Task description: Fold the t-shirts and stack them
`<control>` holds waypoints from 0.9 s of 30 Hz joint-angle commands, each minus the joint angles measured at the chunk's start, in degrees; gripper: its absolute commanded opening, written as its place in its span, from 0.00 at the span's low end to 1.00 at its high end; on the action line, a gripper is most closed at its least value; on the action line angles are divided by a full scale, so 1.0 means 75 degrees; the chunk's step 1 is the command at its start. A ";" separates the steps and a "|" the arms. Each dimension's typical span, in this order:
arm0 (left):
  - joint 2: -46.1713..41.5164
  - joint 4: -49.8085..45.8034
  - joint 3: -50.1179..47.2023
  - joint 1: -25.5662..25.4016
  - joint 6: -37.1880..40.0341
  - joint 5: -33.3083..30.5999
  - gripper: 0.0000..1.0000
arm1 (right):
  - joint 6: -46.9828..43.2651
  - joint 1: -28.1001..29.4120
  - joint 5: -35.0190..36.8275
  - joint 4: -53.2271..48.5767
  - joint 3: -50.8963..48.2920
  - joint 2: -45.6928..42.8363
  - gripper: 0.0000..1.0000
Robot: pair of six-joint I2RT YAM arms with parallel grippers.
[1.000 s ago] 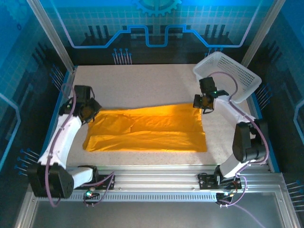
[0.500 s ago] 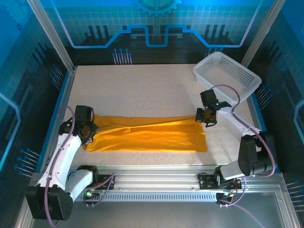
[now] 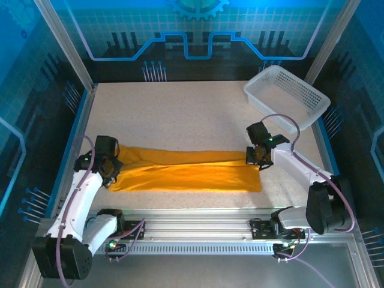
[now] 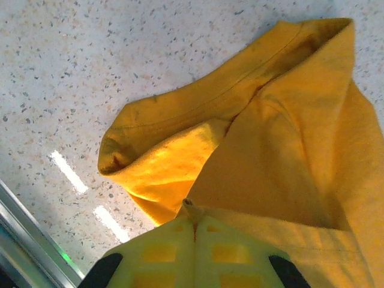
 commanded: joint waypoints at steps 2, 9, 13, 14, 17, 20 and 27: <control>-0.0151 -0.0438 -0.0295 -0.0072 -0.0254 0.0316 0.00 | 0.0256 0.0094 0.0512 -0.0450 -0.0131 0.0176 0.00; 0.0045 -0.0501 -0.0528 -0.0118 -0.0249 0.0550 0.00 | 0.0300 0.0117 0.0395 -0.0421 -0.0178 0.0238 0.10; 0.0293 -0.0199 -0.0603 -0.0121 -0.0172 0.0845 0.00 | 0.0503 0.0129 0.0347 -0.0724 -0.0043 0.0159 0.27; 0.0385 -0.0170 -0.0603 -0.0121 -0.0155 0.0937 0.05 | 0.0601 0.0123 0.0347 -0.0811 -0.0025 0.0086 0.32; 0.0470 -0.0164 -0.0483 -0.0143 -0.0143 0.0943 0.29 | 0.0894 0.0101 0.0311 -0.0957 -0.0007 -0.0162 0.41; 0.0456 0.0029 -0.0126 -0.0168 -0.0027 0.0800 0.38 | 0.1090 -0.0001 -0.0081 -0.0747 -0.0008 -0.0255 0.43; 0.1936 0.1380 0.1077 0.0338 0.0596 0.1173 0.48 | 0.1520 -0.0130 -0.1676 0.0043 0.0703 0.1055 0.33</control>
